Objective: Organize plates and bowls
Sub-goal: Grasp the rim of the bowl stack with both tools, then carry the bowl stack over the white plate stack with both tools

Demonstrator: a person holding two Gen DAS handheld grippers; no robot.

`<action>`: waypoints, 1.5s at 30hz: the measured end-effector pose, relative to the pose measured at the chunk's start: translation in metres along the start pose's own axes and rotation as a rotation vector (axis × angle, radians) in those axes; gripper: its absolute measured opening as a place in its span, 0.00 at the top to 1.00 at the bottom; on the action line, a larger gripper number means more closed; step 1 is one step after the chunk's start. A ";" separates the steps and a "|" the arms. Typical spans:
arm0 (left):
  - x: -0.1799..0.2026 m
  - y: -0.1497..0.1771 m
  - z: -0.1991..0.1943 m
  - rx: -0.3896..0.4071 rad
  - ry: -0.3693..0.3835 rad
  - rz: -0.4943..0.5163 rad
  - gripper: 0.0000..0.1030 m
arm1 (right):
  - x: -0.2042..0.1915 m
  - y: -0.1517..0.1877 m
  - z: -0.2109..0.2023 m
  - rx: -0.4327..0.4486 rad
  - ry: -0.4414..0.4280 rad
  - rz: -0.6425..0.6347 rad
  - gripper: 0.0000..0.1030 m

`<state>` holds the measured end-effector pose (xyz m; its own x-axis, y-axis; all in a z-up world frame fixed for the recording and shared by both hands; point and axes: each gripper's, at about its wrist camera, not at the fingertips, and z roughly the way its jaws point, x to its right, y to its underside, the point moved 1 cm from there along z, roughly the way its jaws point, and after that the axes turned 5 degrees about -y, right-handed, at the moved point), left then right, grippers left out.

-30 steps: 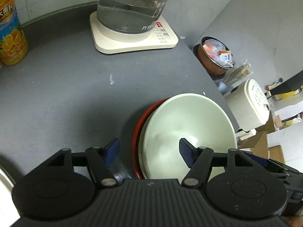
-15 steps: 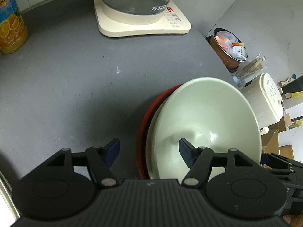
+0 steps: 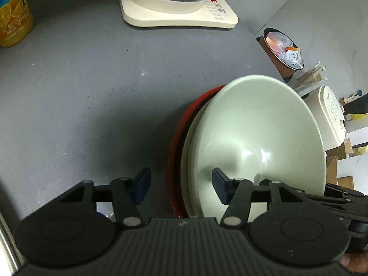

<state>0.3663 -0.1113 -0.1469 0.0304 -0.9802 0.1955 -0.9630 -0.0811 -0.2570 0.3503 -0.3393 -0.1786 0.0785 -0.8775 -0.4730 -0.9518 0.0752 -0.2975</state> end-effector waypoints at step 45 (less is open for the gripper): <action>-0.128 0.049 -0.100 0.188 -0.048 -0.438 0.69 | -0.139 -0.042 0.030 -0.109 -0.222 -0.312 0.70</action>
<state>0.2882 0.0280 -0.0903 0.4392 -0.8533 0.2811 -0.7918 -0.5155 -0.3275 0.3883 -0.2065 -0.1258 0.4200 -0.7258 -0.5449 -0.8969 -0.2403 -0.3712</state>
